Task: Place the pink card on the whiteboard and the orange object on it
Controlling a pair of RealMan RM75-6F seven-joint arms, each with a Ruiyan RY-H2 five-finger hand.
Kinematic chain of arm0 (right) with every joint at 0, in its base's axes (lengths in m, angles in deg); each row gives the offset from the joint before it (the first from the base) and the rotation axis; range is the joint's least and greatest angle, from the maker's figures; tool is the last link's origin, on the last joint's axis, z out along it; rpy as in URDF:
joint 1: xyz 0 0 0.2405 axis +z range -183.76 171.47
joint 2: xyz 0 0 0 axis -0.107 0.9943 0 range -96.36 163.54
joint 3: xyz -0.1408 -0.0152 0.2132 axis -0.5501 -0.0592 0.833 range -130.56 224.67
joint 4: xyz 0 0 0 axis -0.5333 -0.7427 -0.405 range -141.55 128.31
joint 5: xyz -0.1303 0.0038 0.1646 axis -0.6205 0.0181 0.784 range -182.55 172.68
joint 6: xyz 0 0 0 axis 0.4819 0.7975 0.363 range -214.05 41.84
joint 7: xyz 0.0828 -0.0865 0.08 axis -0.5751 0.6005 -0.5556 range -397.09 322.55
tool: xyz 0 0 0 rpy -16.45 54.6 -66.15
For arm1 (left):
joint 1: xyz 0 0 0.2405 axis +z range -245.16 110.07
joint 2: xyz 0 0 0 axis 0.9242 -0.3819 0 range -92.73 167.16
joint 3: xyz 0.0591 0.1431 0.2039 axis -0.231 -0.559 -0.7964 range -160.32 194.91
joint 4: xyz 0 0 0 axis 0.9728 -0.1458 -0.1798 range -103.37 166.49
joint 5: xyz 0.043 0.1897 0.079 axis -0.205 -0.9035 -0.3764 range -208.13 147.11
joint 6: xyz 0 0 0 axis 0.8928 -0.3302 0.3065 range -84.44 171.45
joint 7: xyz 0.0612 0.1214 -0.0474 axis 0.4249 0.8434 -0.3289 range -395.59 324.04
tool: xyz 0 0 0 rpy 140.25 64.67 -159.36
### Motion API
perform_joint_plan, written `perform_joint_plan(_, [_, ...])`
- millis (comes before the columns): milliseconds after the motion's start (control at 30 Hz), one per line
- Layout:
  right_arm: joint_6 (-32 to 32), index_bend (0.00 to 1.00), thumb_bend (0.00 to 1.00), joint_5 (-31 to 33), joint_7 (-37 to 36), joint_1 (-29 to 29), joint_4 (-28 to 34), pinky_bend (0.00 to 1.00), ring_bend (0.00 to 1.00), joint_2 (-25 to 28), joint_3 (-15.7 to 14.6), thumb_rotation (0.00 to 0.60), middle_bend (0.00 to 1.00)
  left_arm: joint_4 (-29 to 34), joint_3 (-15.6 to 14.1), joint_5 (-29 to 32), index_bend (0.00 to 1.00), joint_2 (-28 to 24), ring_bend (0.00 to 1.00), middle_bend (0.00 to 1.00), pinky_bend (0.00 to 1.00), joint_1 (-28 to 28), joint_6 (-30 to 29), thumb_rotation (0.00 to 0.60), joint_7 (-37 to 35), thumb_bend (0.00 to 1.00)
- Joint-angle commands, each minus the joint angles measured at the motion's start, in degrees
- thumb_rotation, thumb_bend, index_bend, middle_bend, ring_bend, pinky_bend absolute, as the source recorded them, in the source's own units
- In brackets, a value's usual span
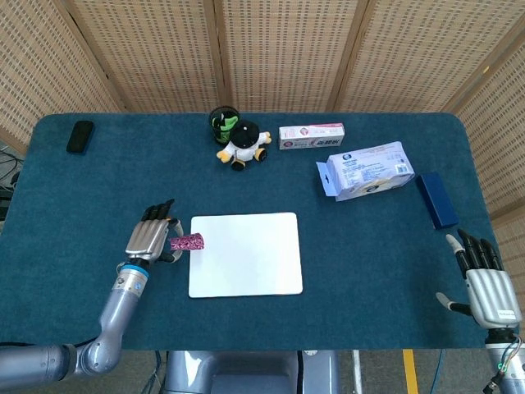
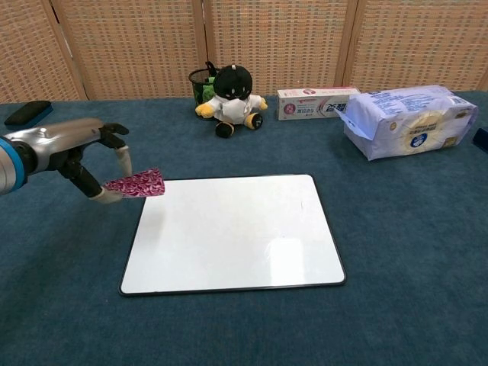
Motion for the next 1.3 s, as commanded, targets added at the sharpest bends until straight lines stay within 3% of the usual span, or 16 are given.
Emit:
perform_joint_plan(33, [-0.11,0.00,0.00,0.06,-0.12,0.05,-0.06,0.00,0.00,-0.01,-0.01,0.600,0.00,-1.10,-0.94,-3.89,0.49,1.43,0.00,0.00,0.00,-2.31,3.77,0.600,-1.17,0.29])
perform_joint_plan(333, [-1.24,0.00,0.00,0.94,-0.15,0.46,-0.49,0.00,0.00,-0.23,0.16,0.600,0.00,-6.27,-1.33,-4.57,0.49,7.00,0.00,0.00,0.00,-7.34,5.35,0.600,3.02,0.27])
perform_joint_plan(533, [-1.50,0.00,0.00,1.31,-0.28,0.58,-0.64,0.00,0.00,-0.27,0.28,0.600,0.00,-10.02,-1.21,-0.65,0.47,10.59,0.00,0.00,0.00,-9.96,5.98,0.600,5.59,0.24])
perform_joint_plan(700, [-1.52,0.00,0.00,1.46,-0.63,0.59,-0.69,0.00,0.00,-0.15,0.38,0.600,0.00,-11.53,-1.52,0.74,0.06,11.48,0.00,0.00,0.00,-10.77,5.94,0.600,6.18,0.07])
perform_joint_plan(767, [-1.47,0.00,0.00,1.42,-0.72,0.57,-0.68,0.00,0.00,-0.10,0.37,0.600,0.00,-11.52,-1.68,0.86,0.00,11.19,0.00,0.00,0.00,-10.82,6.03,0.600,5.94,0.02])
perform_joint_plan(933, [-1.08,0.00,0.00,1.19,-0.99,0.42,-0.49,0.00,0.00,0.11,0.34,0.600,0.00,-10.13,-1.63,-1.19,0.00,8.70,0.00,0.00,0.00,-10.05,5.71,0.600,3.42,0.02])
perform_joint_plan(1033, [-0.97,0.00,0.00,1.07,-1.10,0.34,-0.39,0.00,0.00,0.17,0.25,0.600,0.00,-9.15,-1.56,-3.04,0.00,5.98,0.00,0.00,0.00,-9.05,5.06,0.600,1.45,0.06])
perform_joint_plan(1133, [-1.01,0.00,0.00,1.01,-1.01,0.34,-0.40,0.00,0.00,0.16,0.17,0.600,0.00,-9.70,-1.94,-3.72,0.06,3.56,0.00,0.00,0.00,-8.09,4.52,0.600,0.63,0.16])
perform_joint_plan(1200, [-1.18,0.00,0.00,0.96,-0.79,0.41,-0.38,0.00,0.00,0.07,0.08,0.600,0.00,-10.40,-1.88,-1.95,0.15,0.74,0.00,0.00,0.00,-7.02,6.89,0.600,-2.16,0.21])
perform_joint_plan(1300, [-1.28,0.00,0.00,0.94,-0.54,0.44,-0.28,0.00,0.00,0.00,0.02,0.600,0.00,-13.16,-2.36,-3.15,0.25,-1.07,0.00,0.00,0.00,-6.37,8.49,0.600,-4.26,0.23])
